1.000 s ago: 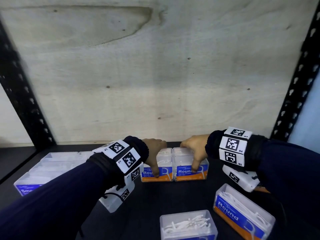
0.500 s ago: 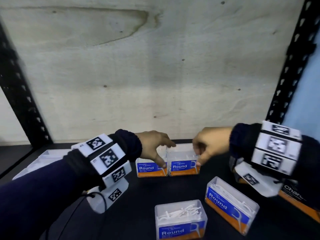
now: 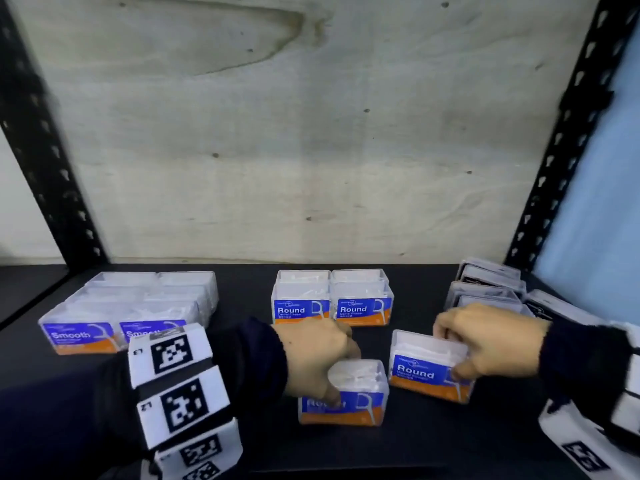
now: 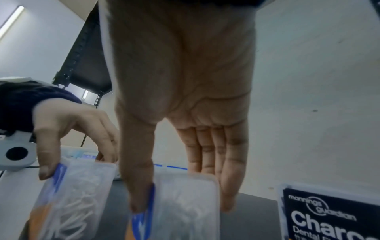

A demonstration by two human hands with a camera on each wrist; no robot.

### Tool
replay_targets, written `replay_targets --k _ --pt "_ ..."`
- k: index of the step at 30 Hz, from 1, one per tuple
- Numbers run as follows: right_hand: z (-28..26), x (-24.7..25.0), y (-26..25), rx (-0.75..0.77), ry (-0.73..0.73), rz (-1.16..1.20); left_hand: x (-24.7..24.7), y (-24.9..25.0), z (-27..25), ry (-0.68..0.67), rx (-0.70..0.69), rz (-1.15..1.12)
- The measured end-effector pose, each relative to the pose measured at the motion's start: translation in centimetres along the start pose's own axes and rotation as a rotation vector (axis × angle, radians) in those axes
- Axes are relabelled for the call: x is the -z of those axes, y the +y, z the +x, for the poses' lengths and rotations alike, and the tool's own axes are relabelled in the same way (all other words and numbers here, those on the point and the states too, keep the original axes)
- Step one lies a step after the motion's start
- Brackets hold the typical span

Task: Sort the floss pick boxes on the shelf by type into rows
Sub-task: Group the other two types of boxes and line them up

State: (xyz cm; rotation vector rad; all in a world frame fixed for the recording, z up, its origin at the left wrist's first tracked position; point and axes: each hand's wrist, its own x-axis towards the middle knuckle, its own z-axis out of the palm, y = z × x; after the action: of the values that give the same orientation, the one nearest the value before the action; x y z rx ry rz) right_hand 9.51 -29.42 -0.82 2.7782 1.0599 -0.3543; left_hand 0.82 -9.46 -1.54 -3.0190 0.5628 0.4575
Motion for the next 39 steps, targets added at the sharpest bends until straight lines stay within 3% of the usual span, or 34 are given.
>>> replay_targets --k 5,9,23,31,39 --pt "2.0 0.8 -1.8 0.017 0.134 -0.007 0.1 -3.0 0.3 0.111 0.196 -0.047" --pt "4.0 1.2 -3.2 -0.009 0.159 0.003 0.6 -4.5 0.9 0.134 0.287 -0.056" --pt "6.6 0.6 -3.7 0.017 0.184 -0.154 0.1 -6.0 2.3 0.209 0.319 -0.099" --pt "7.7 0.8 -4.3 0.072 0.224 -0.178 -0.6 -6.0 3.2 0.246 0.296 -0.005" --pt "10.2 0.2 -4.8 0.063 0.043 -0.111 -0.7 -6.5 5.0 0.056 0.406 0.036"
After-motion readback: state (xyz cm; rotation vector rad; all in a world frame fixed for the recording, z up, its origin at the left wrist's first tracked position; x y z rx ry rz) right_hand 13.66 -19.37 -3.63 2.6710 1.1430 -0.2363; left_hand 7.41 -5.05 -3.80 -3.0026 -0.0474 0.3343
